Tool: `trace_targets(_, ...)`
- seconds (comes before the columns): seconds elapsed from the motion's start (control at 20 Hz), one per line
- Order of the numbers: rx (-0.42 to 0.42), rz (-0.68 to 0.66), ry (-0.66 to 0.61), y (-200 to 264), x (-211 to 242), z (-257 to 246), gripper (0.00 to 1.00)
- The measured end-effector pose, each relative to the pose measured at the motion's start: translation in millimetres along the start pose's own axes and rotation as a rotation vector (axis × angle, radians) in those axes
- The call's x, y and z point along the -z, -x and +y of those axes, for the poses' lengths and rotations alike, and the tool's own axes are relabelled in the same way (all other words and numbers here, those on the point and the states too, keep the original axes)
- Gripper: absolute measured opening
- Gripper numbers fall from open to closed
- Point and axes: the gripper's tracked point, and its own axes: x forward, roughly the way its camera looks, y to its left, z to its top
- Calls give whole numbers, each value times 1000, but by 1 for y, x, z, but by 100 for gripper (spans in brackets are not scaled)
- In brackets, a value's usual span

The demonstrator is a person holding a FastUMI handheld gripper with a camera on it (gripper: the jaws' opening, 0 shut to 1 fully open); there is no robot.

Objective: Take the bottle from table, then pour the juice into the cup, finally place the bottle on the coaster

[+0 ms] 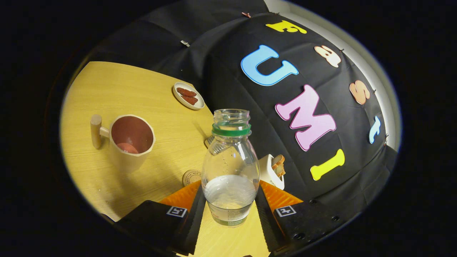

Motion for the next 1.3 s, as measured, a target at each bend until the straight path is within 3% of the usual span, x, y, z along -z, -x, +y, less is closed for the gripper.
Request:
trace_targets(0.65,-90,-58,343,-19,-16,44,74)
trace_targets(1.3,-69,-88,602,-36,-15,44,74)
